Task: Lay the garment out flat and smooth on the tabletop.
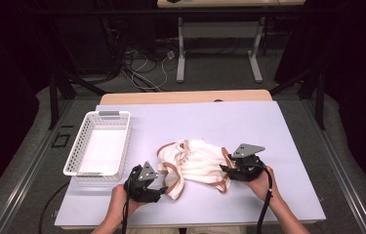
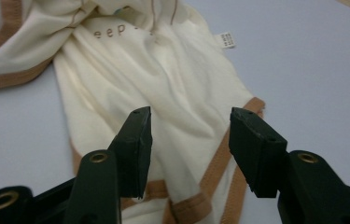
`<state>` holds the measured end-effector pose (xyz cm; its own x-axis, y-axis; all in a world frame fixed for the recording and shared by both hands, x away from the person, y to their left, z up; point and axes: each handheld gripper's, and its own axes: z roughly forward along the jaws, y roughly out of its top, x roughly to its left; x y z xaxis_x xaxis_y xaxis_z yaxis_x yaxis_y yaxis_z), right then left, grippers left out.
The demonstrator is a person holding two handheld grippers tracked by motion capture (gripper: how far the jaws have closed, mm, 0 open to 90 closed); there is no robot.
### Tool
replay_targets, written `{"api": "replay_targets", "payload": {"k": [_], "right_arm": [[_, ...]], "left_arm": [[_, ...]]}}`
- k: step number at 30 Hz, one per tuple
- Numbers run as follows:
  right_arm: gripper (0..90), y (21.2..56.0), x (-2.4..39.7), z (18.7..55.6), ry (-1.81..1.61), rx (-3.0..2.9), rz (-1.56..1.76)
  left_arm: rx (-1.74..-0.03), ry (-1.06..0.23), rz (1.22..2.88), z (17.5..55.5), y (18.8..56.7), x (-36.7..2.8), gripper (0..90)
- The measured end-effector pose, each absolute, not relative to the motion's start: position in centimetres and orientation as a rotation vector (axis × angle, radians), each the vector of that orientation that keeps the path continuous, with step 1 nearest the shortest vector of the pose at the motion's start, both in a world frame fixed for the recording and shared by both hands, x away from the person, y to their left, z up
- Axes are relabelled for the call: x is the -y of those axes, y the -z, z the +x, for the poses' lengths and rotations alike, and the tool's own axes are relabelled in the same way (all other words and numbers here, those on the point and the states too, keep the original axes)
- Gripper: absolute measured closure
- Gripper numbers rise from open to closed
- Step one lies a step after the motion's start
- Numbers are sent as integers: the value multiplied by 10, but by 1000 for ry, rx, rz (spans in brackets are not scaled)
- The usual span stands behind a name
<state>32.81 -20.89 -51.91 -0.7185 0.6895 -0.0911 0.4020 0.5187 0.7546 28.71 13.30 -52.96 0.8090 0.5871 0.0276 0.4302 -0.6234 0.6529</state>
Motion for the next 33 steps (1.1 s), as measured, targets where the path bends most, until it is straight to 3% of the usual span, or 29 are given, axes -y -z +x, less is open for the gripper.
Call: {"api": "replay_targets", "payload": {"k": [3,5,8,15,20,22,33], "right_arm": [[493,522,203,322,-1039,-2408,873],[499,522,198,317,-1026,-2434,865],[501,525,186,311,-1031,-2493,822],[625,542,164,308,-914,-2613,733],[826,549,164,310,-903,-2642,760],[847,549,164,309,-944,-2669,780],[852,549,145,303,-1018,-2705,802]], "left_arm": [[-715,-321,2340,278,528,-124,294],[-704,-318,2353,273,528,-118,210],[-678,-335,2377,270,530,-112,222],[-638,-363,2448,269,542,-102,417],[-637,-398,2456,276,547,-109,668],[-652,-405,2451,281,549,-112,766],[-776,-543,2407,316,548,-120,870]]}}
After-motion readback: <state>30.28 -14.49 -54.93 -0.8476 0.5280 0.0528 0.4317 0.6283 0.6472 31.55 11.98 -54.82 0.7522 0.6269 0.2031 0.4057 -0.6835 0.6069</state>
